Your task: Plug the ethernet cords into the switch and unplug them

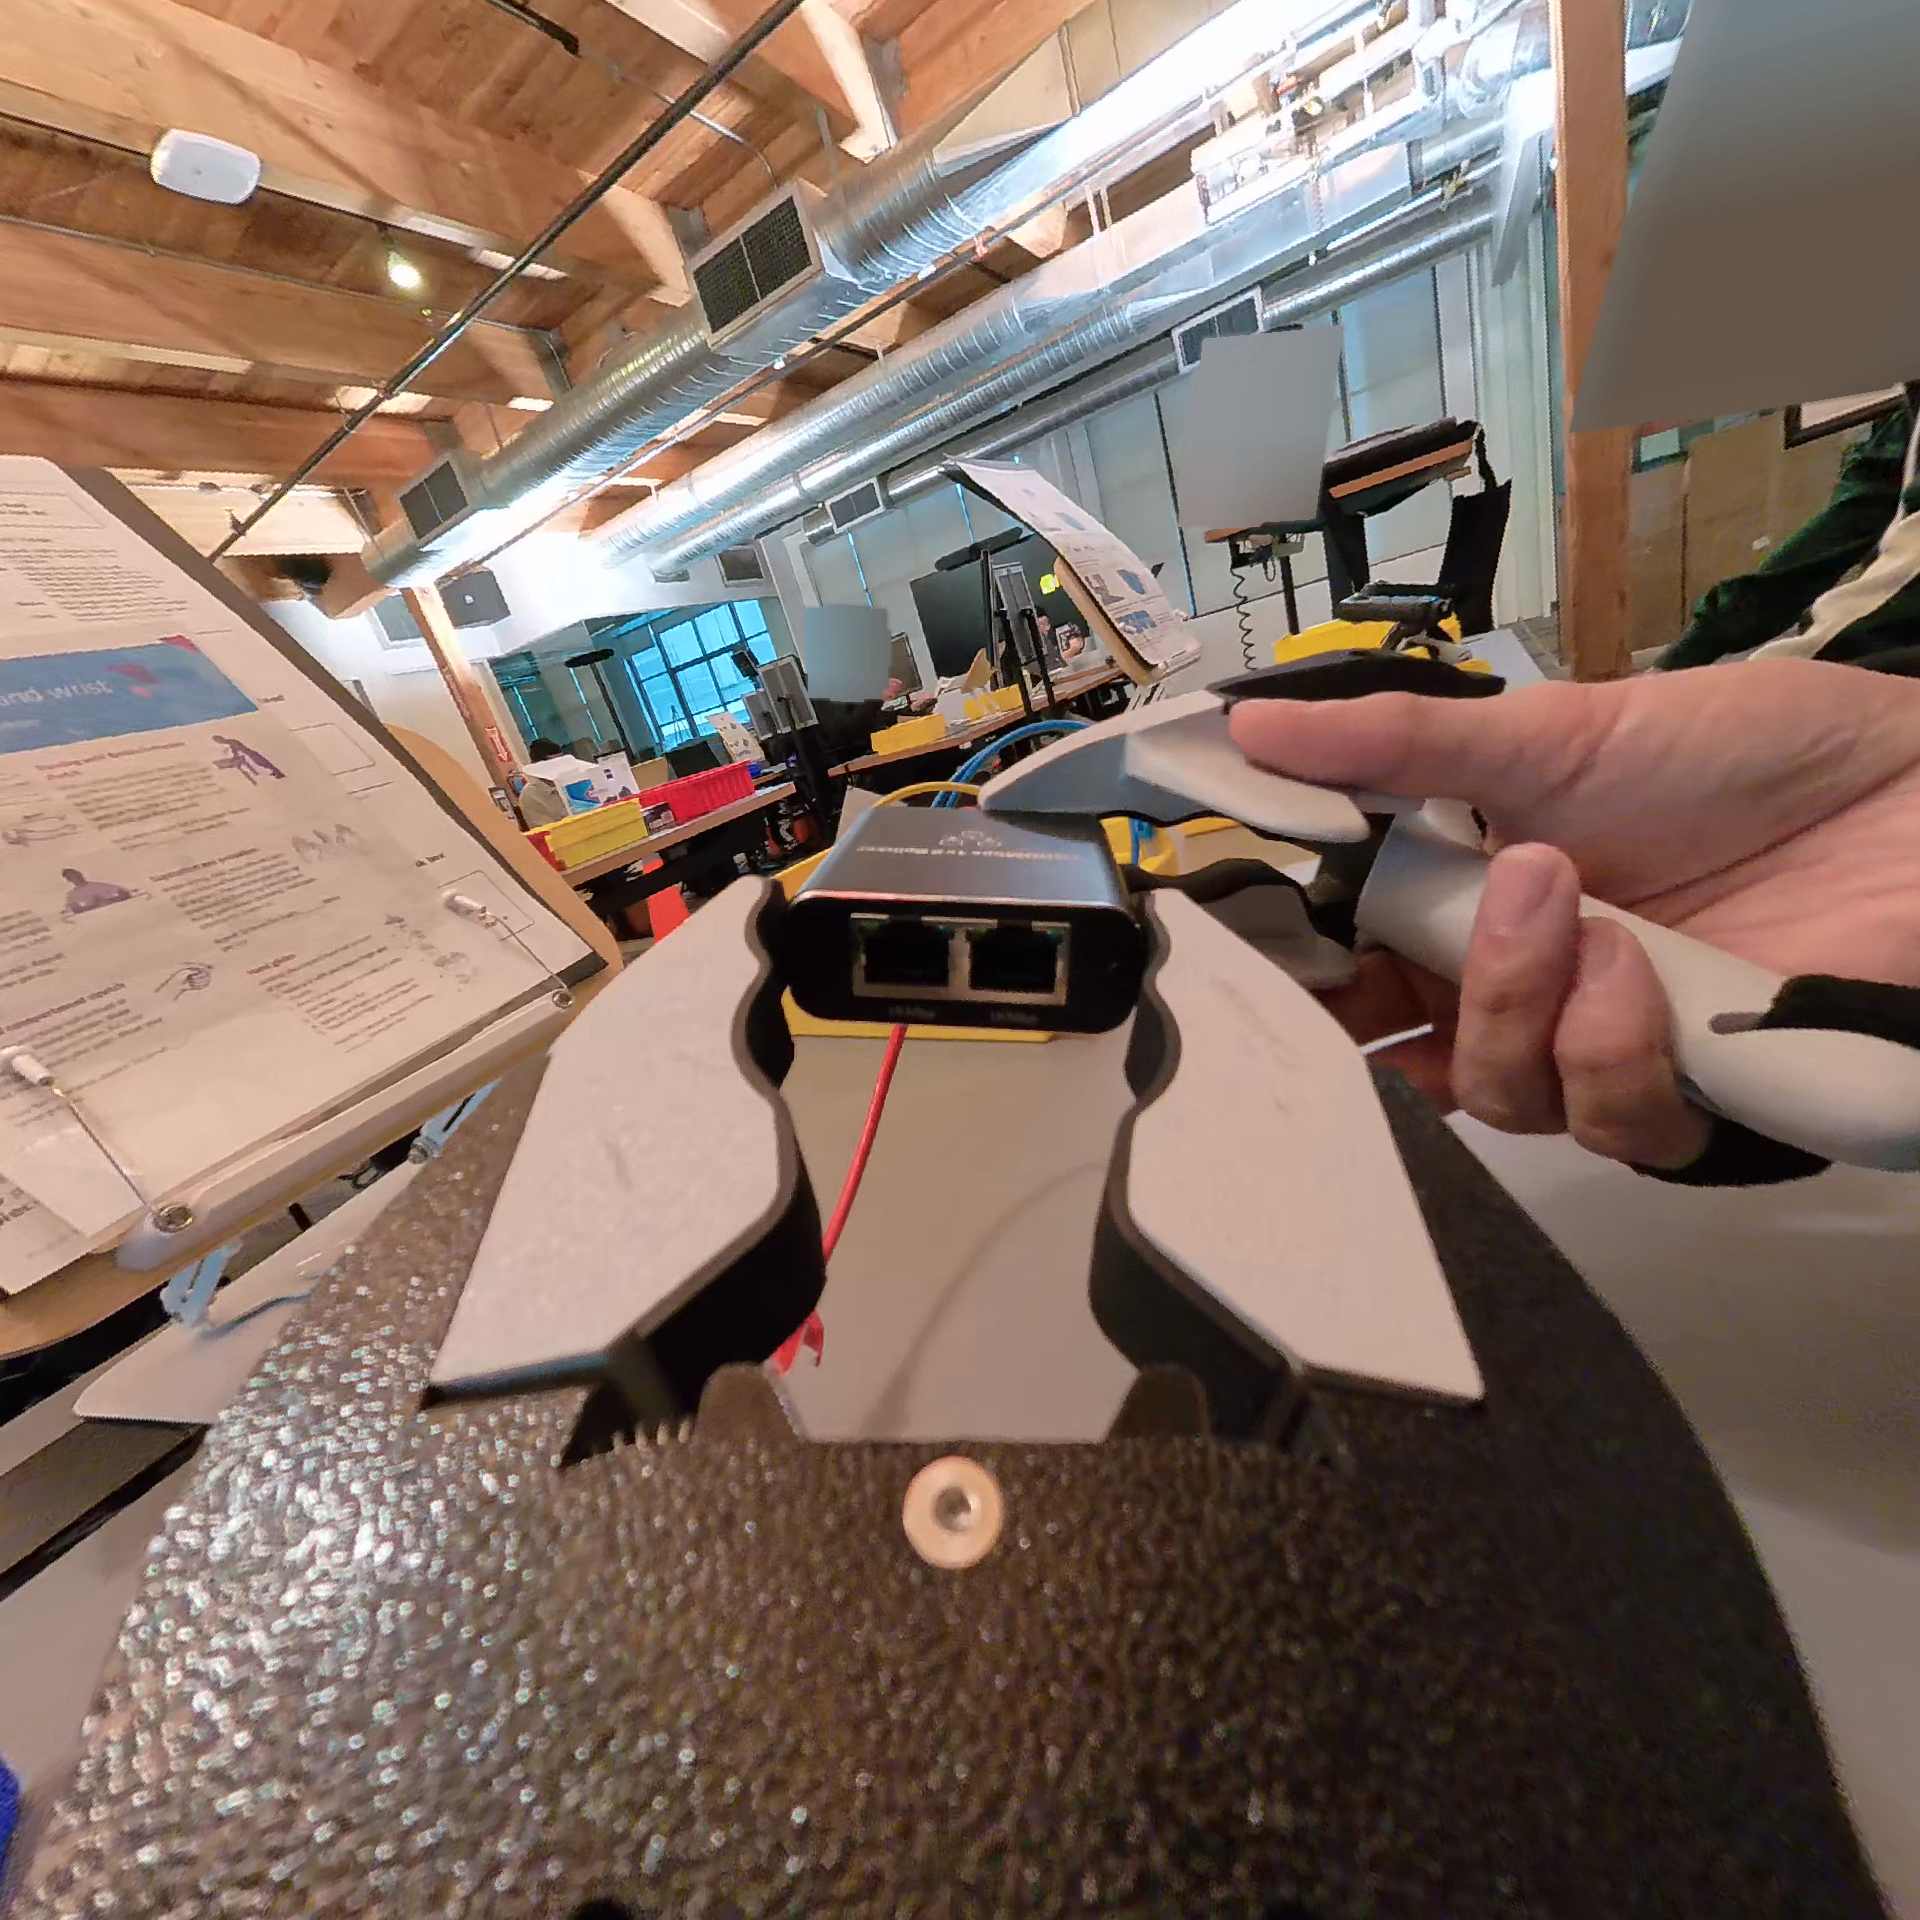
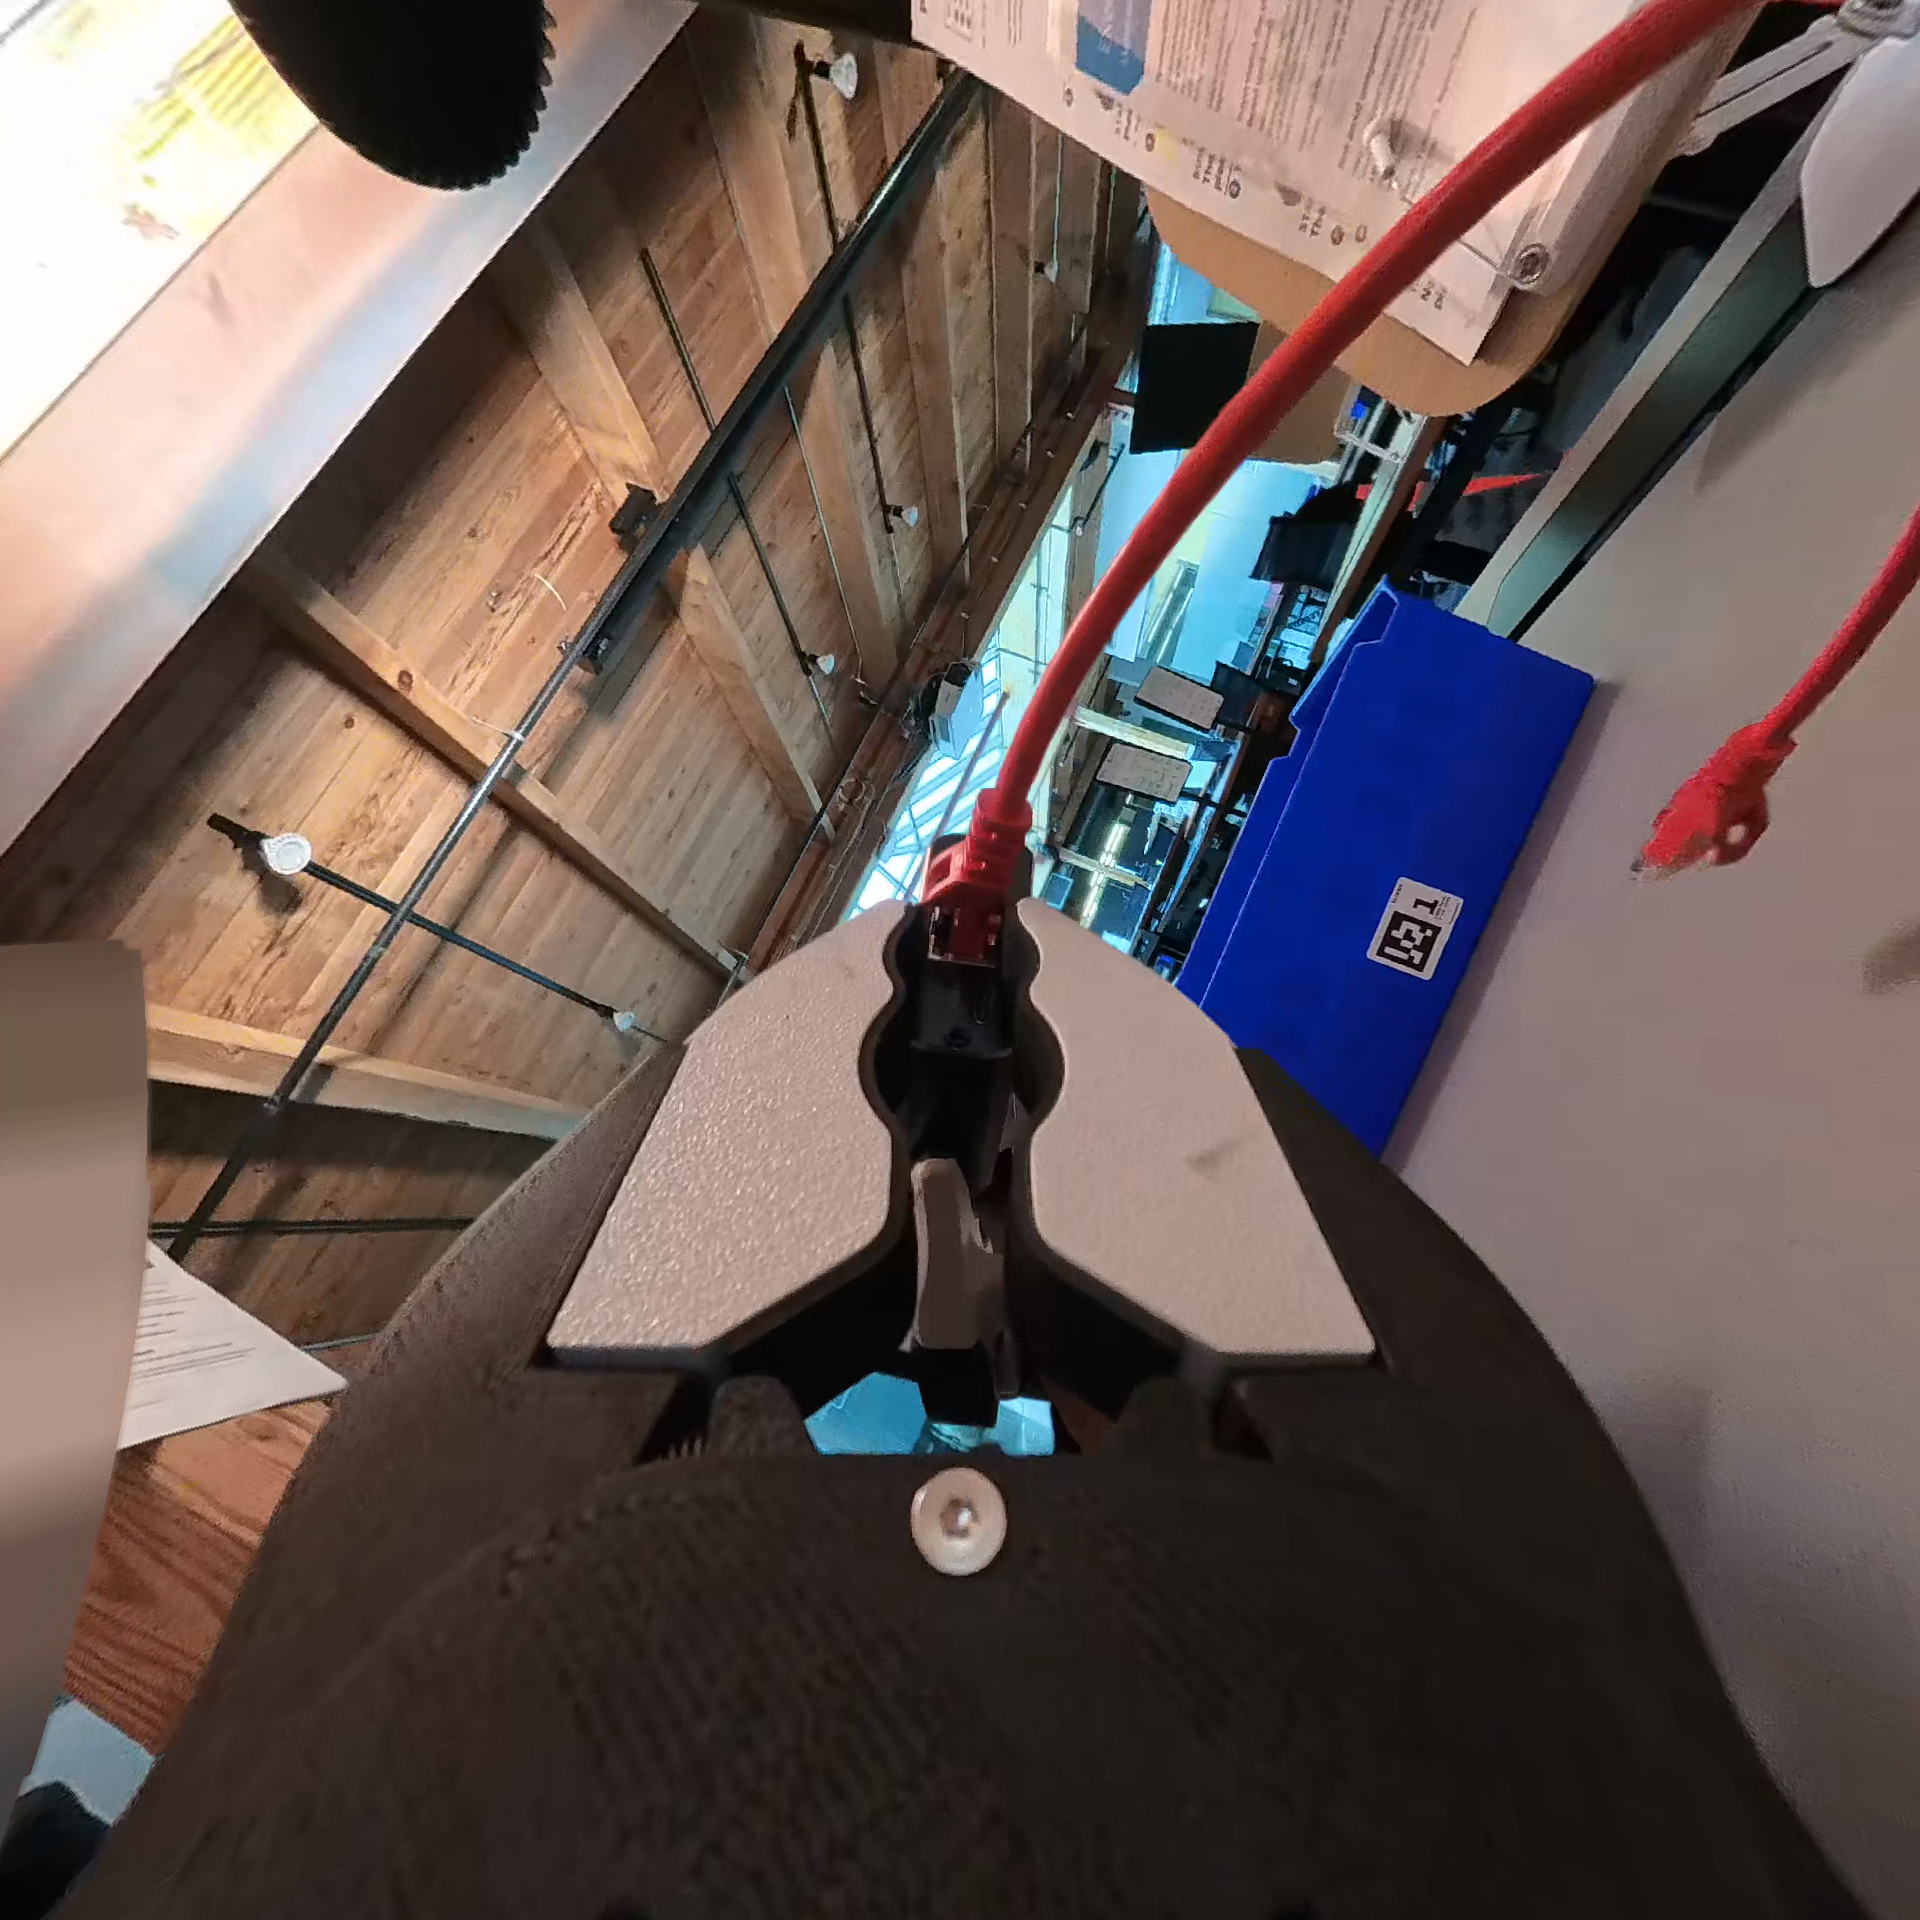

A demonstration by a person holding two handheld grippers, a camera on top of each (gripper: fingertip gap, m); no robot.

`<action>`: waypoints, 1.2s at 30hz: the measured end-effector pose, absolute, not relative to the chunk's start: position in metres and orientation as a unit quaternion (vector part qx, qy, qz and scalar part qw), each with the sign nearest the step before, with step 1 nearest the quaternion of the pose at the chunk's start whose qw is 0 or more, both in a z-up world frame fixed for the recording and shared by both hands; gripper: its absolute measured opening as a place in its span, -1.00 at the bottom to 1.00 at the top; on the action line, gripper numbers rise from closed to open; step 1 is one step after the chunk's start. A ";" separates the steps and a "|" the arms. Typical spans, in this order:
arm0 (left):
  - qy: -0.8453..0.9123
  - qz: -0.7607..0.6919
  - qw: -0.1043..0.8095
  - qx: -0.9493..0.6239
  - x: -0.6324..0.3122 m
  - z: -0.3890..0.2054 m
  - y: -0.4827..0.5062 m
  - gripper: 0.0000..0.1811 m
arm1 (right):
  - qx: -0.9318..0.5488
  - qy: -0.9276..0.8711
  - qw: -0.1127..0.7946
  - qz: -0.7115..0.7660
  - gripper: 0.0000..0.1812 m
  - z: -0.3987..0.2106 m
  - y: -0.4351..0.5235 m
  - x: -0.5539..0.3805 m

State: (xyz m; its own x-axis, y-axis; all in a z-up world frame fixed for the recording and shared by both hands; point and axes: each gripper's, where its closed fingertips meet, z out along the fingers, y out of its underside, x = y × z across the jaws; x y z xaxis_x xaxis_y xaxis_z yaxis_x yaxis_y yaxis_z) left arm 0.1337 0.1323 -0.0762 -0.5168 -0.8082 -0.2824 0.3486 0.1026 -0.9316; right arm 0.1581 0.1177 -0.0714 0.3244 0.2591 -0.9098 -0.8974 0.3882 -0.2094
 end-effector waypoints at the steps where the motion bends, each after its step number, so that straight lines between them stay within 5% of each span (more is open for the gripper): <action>1: 0.591 -0.638 0.454 -0.194 0.134 -0.077 0.132 -0.31 | -0.377 0.423 0.719 0.402 -0.85 -0.072 0.118 0.159; 29: 0.566 -0.612 0.526 -0.172 0.134 -0.073 0.138 -0.31 | -0.415 0.295 0.781 0.362 -0.87 -0.067 0.113 0.177; 36: 0.550 -0.635 0.504 -0.200 0.135 -0.071 0.153 -0.31 | -0.599 0.172 0.757 0.196 -0.87 -0.046 0.088 0.182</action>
